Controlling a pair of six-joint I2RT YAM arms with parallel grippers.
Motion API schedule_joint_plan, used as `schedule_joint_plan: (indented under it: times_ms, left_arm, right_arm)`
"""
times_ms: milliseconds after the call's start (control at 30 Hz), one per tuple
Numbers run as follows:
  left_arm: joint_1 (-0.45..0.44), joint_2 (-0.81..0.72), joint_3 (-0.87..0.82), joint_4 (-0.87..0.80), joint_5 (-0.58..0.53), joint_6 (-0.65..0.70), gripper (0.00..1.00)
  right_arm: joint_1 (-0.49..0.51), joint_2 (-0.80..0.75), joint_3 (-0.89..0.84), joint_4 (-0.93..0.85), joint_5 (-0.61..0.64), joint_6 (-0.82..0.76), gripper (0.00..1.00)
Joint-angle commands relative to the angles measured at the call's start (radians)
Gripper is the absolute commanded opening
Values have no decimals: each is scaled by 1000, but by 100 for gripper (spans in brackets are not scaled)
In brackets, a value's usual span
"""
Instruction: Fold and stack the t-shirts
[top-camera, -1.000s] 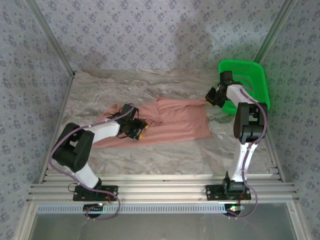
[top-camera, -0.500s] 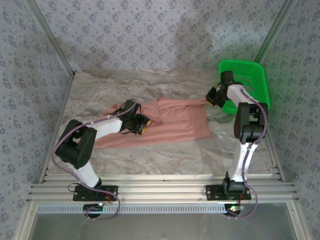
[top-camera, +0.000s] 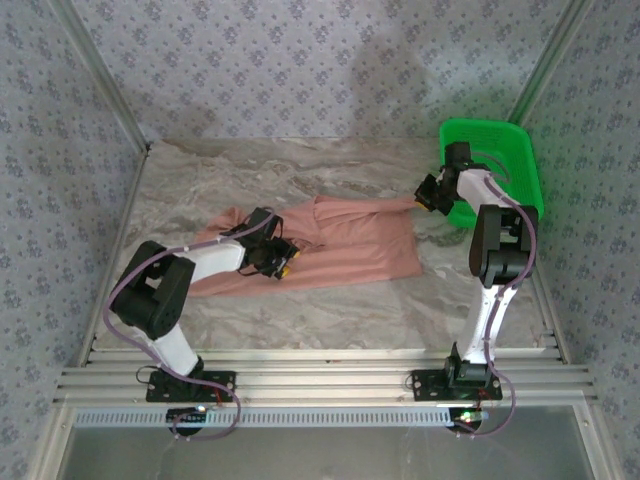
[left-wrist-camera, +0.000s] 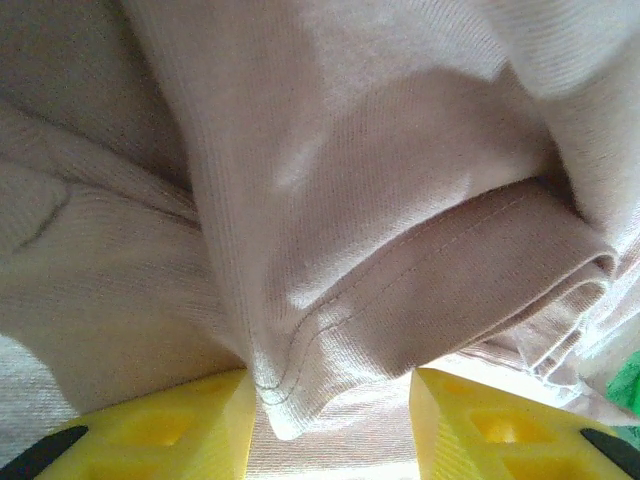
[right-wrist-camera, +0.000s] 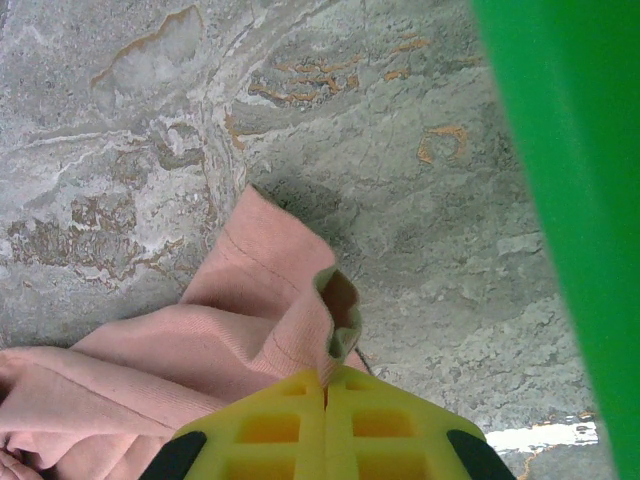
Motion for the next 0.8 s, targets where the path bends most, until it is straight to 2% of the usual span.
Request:
schedule_joint_plan:
  times_ms: [0, 167, 400, 567, 767]
  left_arm:
    - [-3, 26, 41, -44, -37, -35, 41]
    - [-2, 15, 57, -77, -62, -20, 30]
    - [19, -29, 26, -82, -63, -6, 1]
    - [82, -113, 52, -149, -74, 89, 0]
    - [286, -162, 250, -325, -24, 339, 0]
  right_arm:
    - [-18, -8, -32, -31, 5, -13, 0]
    - [-18, -10, -38, -27, 3, -13, 0]
    - [-18, -11, -36, -27, 1, -11, 0]
    - [-19, -22, -18, -27, -6, -6, 0]
    - [-25, -20, 62, -25, -42, 20, 0]
